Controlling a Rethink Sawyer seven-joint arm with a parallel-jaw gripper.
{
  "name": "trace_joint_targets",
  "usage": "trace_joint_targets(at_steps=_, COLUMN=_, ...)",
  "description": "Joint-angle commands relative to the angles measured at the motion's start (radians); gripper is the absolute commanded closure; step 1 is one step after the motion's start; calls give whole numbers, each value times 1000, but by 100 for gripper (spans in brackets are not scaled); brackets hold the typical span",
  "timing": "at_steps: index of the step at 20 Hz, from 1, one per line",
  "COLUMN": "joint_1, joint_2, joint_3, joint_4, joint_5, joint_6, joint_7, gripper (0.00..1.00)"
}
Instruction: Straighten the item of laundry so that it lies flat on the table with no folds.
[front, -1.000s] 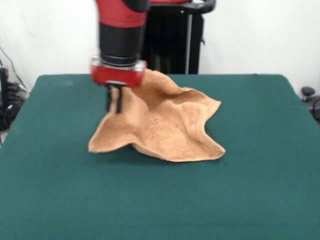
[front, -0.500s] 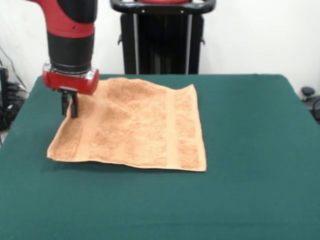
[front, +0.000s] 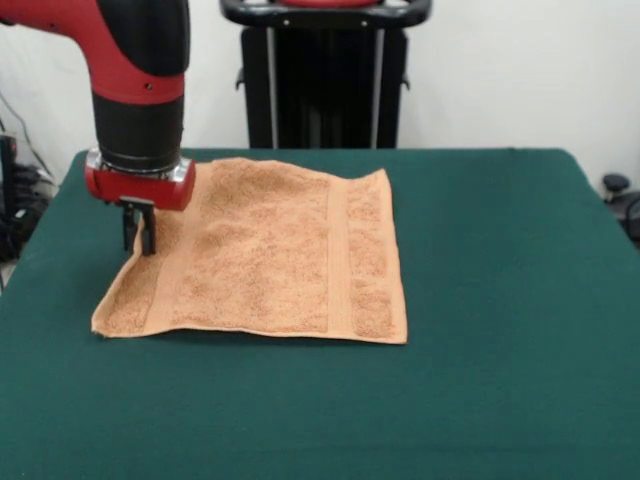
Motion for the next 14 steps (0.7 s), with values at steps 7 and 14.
trace_joint_targets(at_steps=7, joint_1=21, joint_2=38, joint_3=152, joint_4=-12, joint_5=-56, joint_6=66, joint_7=-55, gripper=100)
trace_joint_targets(at_steps=14, joint_1=32, joint_2=40, joint_3=137, joint_4=-39, joint_5=-71, joint_6=77, joint_7=-63, gripper=100)
